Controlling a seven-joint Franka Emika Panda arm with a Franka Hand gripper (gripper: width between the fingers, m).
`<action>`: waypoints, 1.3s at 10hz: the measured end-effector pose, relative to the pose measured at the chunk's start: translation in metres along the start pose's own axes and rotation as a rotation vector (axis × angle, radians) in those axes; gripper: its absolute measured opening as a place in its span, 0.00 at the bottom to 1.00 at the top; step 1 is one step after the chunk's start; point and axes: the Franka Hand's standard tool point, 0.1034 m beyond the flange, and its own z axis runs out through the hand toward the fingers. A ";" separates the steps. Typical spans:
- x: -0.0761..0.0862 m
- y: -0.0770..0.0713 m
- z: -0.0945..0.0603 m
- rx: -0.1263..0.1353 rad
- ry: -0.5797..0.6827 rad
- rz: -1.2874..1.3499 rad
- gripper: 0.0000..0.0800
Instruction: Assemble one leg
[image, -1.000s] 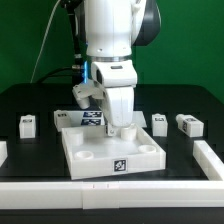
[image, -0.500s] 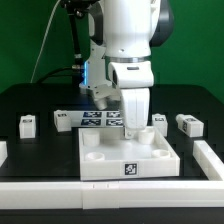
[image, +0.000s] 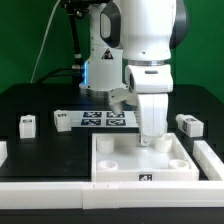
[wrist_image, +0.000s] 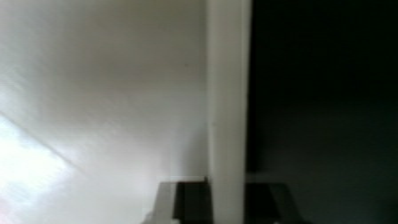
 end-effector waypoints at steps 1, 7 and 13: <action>0.012 0.007 0.000 -0.006 0.002 0.047 0.07; 0.025 0.014 0.000 -0.027 0.010 0.068 0.07; 0.025 0.014 0.001 -0.027 0.010 0.068 0.77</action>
Offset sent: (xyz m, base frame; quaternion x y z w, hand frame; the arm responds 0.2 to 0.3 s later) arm 0.0145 0.0180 -0.0049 -0.0084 -0.0170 0.0522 0.9985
